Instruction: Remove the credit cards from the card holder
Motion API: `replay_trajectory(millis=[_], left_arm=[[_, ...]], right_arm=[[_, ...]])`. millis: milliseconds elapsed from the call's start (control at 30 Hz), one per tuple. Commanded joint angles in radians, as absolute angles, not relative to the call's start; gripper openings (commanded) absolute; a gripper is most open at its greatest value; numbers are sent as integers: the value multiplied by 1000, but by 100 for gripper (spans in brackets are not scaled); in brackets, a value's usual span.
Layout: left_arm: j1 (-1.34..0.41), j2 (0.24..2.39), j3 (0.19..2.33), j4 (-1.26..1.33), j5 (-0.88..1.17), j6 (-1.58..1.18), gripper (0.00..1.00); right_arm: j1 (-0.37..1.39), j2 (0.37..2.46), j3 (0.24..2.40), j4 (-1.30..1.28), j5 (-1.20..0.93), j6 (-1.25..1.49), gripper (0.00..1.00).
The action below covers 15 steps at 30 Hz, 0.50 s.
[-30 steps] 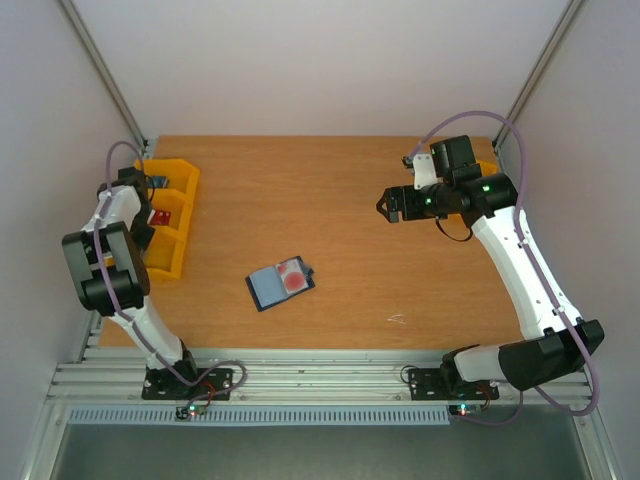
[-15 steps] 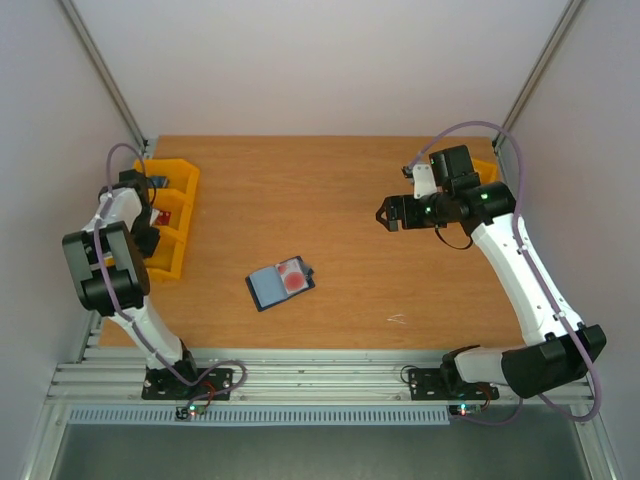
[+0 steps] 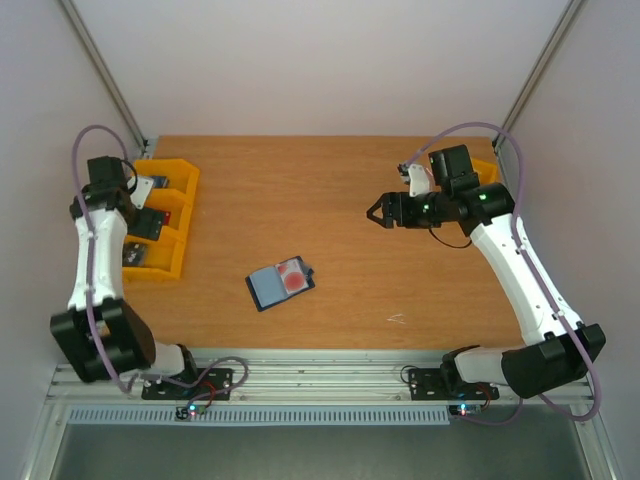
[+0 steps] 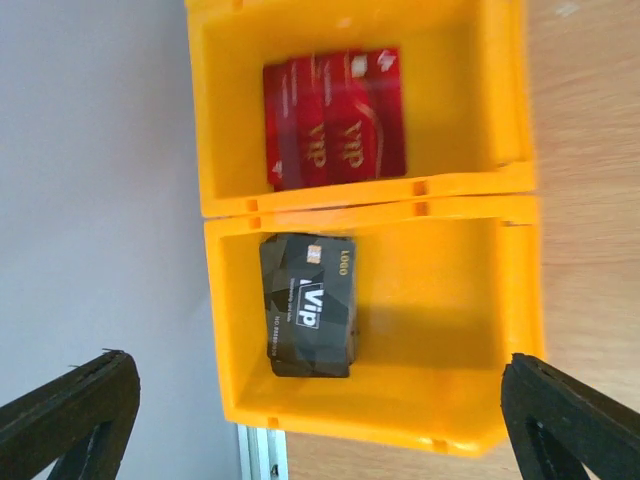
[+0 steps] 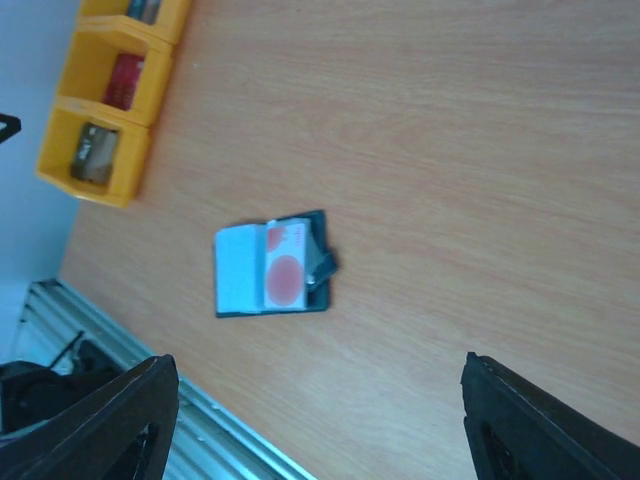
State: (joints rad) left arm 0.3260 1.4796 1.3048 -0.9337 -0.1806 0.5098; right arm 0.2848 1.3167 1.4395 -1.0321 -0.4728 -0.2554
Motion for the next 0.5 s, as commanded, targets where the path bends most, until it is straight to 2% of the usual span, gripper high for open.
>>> replay_trajectory(millis=[0,200,333,467], left_arm=[[331,1283,1234,-900,20,555,99],[269,1081,1216,-1070,369,574,99],[98,1055,1160,-1107,372,468,98],[-35,1091,1137,-1101,477,308,96]], right_arm=[[301,1312,1398,-949,-594,-143,77],[416,1362,1334,-859,-555,-48,74],[514,1452,1353,-858,-525,-30,73],[590,1528,1366,-863,-486,-19,72]])
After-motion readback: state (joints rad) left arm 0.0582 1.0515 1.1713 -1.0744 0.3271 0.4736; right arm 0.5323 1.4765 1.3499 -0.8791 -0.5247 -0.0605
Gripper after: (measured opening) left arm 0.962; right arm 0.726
